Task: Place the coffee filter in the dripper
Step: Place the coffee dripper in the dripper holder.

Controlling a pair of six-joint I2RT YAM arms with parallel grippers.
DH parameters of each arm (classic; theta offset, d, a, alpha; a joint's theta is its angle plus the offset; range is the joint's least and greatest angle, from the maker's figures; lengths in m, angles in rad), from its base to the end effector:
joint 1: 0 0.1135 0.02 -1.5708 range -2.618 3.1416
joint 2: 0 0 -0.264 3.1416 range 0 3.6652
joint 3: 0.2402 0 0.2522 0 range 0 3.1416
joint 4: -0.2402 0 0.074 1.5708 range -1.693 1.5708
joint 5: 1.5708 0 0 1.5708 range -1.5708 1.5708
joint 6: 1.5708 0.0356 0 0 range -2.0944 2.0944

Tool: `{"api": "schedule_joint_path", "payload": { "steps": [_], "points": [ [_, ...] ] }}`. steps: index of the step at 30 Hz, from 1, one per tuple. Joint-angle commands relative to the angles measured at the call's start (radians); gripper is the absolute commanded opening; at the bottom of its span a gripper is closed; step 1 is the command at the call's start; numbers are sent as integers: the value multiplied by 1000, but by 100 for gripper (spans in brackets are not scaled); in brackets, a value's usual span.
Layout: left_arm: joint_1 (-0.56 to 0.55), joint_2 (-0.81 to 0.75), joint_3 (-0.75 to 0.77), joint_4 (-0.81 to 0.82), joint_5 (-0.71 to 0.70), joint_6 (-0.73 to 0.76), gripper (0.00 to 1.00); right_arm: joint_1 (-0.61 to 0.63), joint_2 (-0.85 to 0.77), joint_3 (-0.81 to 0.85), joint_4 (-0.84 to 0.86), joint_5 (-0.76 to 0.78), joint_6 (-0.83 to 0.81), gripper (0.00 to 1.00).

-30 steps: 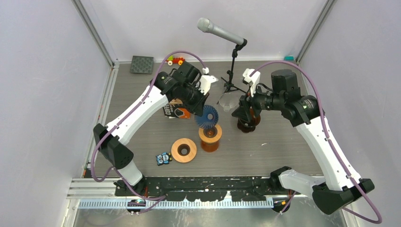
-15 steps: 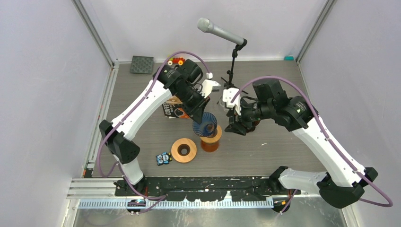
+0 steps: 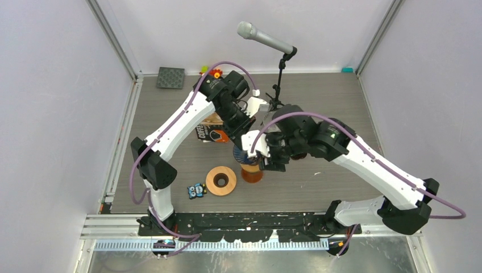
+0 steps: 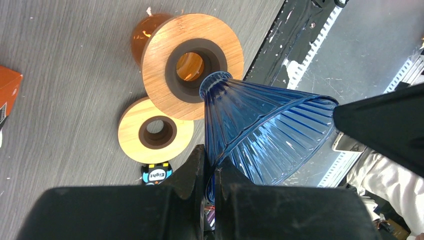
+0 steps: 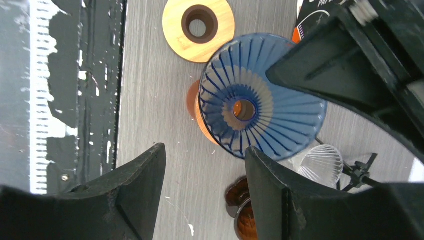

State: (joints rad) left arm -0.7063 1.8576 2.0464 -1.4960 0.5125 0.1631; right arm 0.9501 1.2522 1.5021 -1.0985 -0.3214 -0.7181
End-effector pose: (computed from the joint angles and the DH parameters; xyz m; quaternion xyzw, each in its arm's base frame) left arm 0.2560 -0.2413 0.3702 0.4341 0.8557 -0.2762 0.0551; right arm 0.1252 0.1945 0.4021 -0.7220 0.5786 0.1890 0.3291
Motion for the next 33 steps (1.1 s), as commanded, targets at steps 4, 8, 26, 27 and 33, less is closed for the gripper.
{"api": "schedule_joint_path", "payload": {
  "steps": [4, 8, 26, 27, 33],
  "points": [
    [4, 24, 61, -38, 46, 7, 0, 98, 71, 51, -18, 196, -76, 63],
    [4, 36, 68, -41, 58, 7, 0, 138, 115, 54, -31, 263, -99, 58],
    [4, 62, 84, -33, 53, 15, 7, 152, 129, -68, 116, 389, -84, 1],
    [5, 63, 87, -30, 51, 14, 7, 151, 129, -71, 121, 394, -82, 0],
    [4, 74, 95, -9, 49, 7, 7, 151, 122, -86, 135, 436, -78, 0]
  ]
}}
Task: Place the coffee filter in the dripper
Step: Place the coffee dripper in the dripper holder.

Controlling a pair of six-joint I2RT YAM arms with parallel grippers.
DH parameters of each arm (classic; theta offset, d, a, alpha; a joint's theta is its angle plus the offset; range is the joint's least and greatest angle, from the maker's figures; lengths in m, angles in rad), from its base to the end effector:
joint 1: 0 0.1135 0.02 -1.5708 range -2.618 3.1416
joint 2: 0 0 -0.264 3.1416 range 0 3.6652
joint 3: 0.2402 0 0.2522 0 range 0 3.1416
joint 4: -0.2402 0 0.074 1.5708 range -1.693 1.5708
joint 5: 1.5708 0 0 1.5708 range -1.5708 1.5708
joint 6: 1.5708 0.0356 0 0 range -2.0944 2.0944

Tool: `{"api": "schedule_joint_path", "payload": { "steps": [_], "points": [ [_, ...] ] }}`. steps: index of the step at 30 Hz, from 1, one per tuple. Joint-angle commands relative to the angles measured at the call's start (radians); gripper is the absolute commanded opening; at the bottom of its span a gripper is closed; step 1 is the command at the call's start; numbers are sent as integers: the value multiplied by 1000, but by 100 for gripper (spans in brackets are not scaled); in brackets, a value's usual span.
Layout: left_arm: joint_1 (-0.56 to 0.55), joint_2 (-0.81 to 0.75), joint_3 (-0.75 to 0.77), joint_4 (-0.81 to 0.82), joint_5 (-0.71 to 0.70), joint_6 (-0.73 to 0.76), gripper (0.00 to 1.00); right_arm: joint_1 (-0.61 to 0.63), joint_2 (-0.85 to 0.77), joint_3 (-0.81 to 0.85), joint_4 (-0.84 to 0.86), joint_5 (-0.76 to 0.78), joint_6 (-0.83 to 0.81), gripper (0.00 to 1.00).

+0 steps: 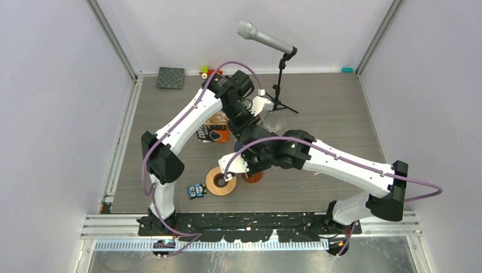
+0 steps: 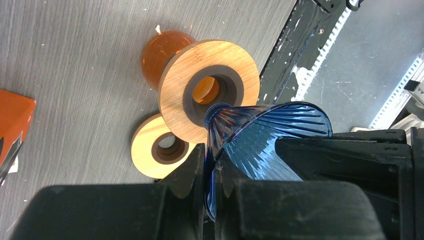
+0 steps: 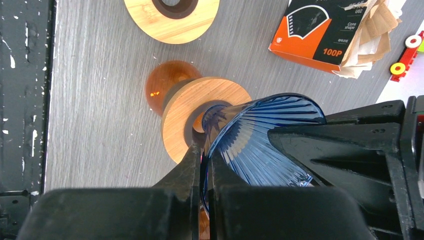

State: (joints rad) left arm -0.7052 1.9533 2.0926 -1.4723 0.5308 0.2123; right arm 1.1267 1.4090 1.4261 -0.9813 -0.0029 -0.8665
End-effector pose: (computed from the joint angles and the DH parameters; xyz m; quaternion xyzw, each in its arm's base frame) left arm 0.2757 -0.2584 0.3501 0.4522 0.8453 -0.2805 0.0475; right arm 0.1219 0.2564 0.3482 -0.8015 0.5180 0.0401 0.2960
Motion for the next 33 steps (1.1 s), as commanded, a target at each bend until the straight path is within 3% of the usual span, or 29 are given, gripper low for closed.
{"api": "schedule_joint_path", "payload": {
  "steps": [1, 7, 33],
  "points": [
    [3, -23, 49, -30, 31, -42, 7, -25, -36, -12, 18, 124, 70, 1],
    [3, -22, 40, -7, 36, -46, 0, -24, -43, -20, 4, 131, 73, 0],
    [3, -11, -65, 66, 64, -51, 0, -26, -58, -94, 12, 103, 107, 0]
  ]
}}
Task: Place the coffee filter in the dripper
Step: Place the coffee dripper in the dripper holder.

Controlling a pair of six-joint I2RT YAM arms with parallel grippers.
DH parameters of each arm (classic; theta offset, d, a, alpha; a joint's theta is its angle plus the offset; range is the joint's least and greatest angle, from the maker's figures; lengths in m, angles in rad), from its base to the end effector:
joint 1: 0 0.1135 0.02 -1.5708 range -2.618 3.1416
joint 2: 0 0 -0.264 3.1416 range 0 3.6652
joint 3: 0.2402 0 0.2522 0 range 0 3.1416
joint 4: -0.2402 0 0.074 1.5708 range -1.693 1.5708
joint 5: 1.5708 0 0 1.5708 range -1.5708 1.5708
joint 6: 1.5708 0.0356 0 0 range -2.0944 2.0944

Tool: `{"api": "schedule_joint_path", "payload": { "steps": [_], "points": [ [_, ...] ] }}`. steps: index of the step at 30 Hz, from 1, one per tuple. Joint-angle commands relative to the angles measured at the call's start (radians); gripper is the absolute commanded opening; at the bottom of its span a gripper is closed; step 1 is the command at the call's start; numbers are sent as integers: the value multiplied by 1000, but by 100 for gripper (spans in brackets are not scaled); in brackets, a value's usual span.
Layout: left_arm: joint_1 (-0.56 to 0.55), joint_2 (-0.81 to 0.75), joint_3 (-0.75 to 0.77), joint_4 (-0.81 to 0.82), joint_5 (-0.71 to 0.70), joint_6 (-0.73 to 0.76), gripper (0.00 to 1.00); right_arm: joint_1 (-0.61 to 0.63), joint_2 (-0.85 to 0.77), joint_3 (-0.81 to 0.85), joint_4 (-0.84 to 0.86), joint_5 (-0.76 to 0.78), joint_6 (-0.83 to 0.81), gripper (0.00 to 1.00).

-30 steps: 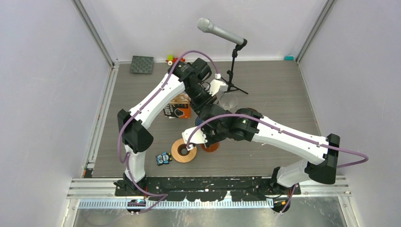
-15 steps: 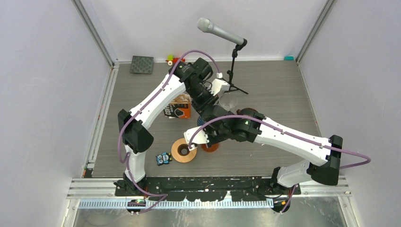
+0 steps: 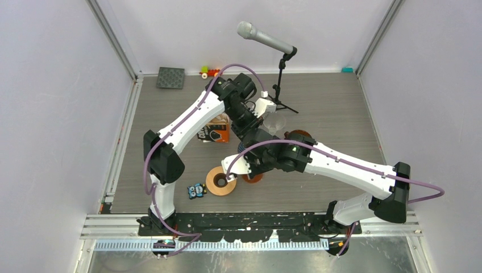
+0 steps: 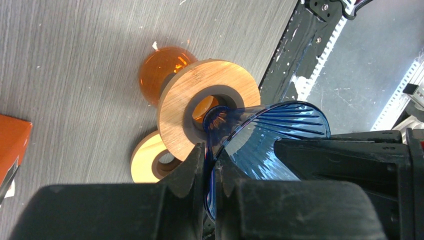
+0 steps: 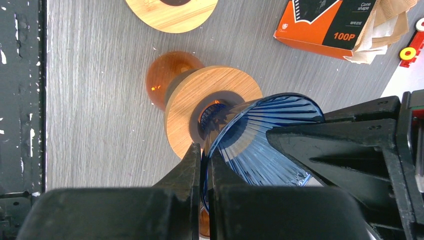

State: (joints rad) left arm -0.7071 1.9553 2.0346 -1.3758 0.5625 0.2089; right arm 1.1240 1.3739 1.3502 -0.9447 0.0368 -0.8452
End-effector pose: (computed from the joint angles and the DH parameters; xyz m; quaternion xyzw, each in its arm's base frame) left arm 0.2816 -0.2656 0.3372 0.4548 0.8368 -0.2989 0.0595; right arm 0.1208 0.2490 0.3363 -0.7924 0.5328 0.0238 0.2962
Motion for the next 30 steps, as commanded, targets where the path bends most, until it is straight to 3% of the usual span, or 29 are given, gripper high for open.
{"api": "schedule_joint_path", "payload": {
  "steps": [1, 30],
  "points": [
    [4, -12, -11, -28, 32, -47, 0, -24, -22, -26, -20, 60, 88, 1],
    [-8, -124, -327, 188, -19, -14, 0, -64, 12, -162, 43, 6, 150, 1]
  ]
}}
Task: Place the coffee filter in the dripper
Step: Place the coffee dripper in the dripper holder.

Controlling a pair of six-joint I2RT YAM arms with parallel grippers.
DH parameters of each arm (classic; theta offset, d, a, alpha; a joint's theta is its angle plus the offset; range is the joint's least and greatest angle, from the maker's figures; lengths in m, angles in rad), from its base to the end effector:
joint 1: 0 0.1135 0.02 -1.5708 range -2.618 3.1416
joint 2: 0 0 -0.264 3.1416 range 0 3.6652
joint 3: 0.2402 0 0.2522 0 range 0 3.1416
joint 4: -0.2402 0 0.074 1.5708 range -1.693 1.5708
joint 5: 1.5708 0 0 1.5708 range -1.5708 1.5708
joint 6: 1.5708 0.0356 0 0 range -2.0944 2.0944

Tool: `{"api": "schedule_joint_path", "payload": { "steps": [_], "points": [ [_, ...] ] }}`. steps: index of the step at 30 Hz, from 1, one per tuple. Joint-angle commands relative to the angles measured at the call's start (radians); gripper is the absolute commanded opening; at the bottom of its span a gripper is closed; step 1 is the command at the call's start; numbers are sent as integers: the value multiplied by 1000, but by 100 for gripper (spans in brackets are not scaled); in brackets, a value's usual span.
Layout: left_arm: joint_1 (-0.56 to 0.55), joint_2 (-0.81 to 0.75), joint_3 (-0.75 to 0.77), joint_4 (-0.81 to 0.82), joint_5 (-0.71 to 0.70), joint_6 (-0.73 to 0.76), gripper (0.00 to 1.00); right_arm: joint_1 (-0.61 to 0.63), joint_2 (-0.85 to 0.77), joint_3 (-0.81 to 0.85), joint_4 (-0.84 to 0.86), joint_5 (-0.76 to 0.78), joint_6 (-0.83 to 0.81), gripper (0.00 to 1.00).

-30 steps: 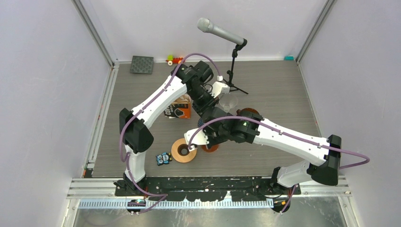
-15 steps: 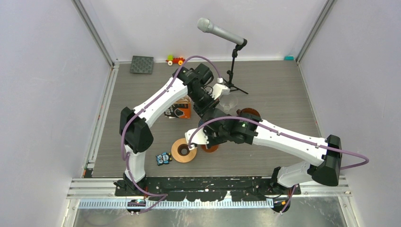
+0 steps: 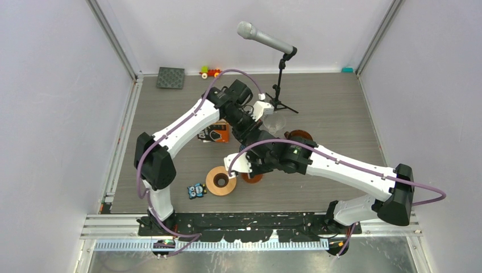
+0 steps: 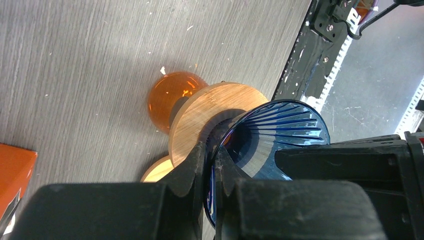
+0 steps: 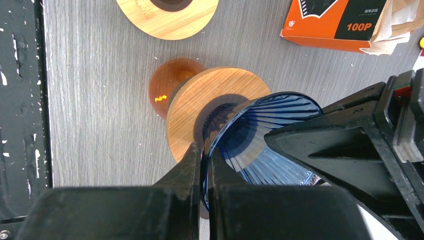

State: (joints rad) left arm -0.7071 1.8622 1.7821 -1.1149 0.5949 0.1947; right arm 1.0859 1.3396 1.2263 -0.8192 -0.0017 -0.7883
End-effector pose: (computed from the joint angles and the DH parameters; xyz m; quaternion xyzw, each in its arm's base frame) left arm 0.2781 -0.2638 0.3103 0.4586 0.8215 -0.3238 0.0998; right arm 0.1281 0.2433 0.3144 -0.7653 0.5620 0.0473 0.3102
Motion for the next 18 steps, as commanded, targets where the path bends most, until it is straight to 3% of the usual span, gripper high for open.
{"api": "schedule_joint_path", "payload": {
  "steps": [1, 18],
  "points": [
    [-8, -40, -84, -67, -53, 3, 0, -26, 52, -32, -88, 50, 92, 1],
    [-8, -130, -242, 49, -51, 22, 0, -24, 109, -29, -109, 98, 103, 0]
  ]
}}
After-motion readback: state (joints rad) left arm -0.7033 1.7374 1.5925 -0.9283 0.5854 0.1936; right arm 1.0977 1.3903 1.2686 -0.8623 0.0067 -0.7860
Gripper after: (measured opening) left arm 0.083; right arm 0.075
